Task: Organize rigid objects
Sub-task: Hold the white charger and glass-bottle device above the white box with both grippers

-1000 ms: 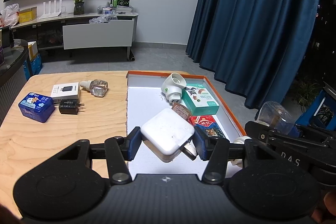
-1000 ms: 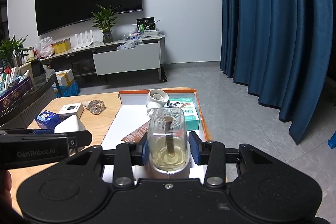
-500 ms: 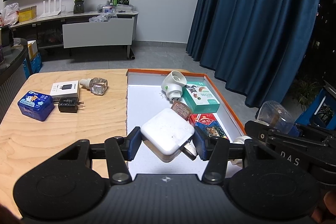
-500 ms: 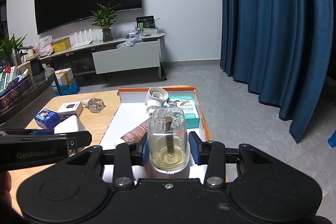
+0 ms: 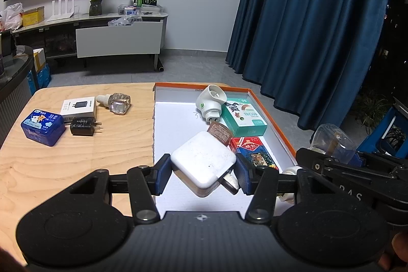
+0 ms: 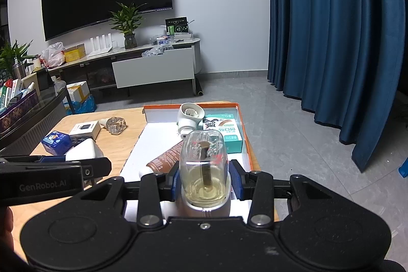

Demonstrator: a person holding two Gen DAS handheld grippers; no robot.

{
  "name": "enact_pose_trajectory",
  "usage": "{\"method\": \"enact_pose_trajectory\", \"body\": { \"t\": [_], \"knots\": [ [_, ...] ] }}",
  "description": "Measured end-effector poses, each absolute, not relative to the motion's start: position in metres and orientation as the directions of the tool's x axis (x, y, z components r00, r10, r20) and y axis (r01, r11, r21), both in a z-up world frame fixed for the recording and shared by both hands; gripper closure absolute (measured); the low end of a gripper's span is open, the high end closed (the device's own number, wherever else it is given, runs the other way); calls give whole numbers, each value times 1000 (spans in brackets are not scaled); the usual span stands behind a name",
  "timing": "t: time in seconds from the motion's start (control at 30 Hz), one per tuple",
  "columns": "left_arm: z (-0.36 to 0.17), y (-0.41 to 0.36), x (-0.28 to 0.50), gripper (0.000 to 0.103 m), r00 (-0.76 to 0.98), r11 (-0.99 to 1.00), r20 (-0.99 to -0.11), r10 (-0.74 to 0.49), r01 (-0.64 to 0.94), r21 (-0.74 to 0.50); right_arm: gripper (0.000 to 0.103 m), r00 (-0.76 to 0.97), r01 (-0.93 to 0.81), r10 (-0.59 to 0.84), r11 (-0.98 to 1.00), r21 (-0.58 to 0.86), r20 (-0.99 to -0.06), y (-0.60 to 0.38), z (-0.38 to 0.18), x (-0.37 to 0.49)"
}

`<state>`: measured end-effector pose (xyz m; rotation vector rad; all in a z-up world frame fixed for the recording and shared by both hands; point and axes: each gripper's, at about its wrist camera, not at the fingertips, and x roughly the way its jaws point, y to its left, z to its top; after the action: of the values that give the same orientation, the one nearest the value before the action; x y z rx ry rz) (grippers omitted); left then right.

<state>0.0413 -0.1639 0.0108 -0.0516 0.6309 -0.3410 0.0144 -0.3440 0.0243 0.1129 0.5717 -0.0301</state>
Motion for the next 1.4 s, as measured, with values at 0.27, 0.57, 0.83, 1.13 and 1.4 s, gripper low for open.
{"method": "enact_pose_trajectory", "body": {
  "t": [0.27,0.57,0.83,1.13,1.4],
  "knots": [
    [10,-164,41,50,753,943,-571,-328,296,-151,55,840,60,3,993,98,-542,-344,24,15],
    [10,-164,41,50,752,943,-572,-328,296,-152,55,840,61,3,993,98,-543,-344,24,15],
    [10,-164,41,50,750,943,-574,-328,295,-154,55,837,61,3,993,98,-547,-344,23,15],
    [10,-163,41,50,749,943,-576,-328,294,-155,55,837,61,2,993,98,-547,-344,23,15],
    [9,-162,42,50,748,943,-577,-329,294,-156,55,836,60,3,993,97,-549,-344,22,16]
  ]
}}
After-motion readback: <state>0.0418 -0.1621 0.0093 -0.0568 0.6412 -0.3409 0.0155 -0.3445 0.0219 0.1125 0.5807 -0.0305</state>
